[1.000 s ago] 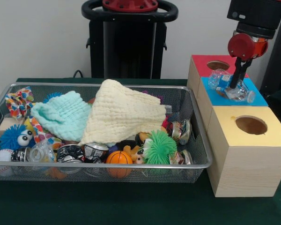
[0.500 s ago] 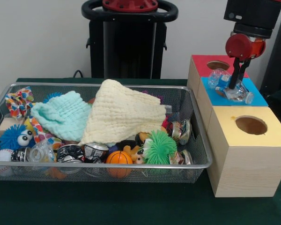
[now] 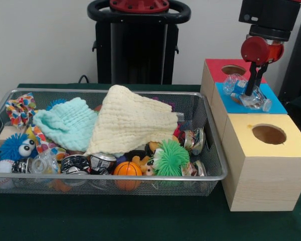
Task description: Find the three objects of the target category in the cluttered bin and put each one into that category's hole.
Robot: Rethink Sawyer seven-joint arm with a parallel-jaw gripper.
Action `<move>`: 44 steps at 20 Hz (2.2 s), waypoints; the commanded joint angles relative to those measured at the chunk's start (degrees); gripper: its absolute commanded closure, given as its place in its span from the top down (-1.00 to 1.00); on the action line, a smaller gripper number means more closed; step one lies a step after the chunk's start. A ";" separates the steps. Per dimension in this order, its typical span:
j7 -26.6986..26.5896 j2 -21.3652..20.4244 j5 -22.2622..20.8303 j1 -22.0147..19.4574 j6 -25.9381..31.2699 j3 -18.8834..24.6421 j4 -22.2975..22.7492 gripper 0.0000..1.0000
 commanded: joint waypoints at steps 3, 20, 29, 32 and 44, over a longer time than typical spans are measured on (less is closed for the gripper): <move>10.92 12.43 -2.11 -3.50 -8.16 2.67 9.25 -1.00; 12.92 12.22 2.54 -3.58 -4.86 2.95 13.78 -1.00; 11.23 9.89 4.65 -4.06 -4.23 3.60 16.67 -1.00; 10.64 8.79 5.56 -4.26 -3.07 3.96 17.58 -1.00; 8.02 -0.17 9.44 -4.16 5.76 4.82 22.24 -1.00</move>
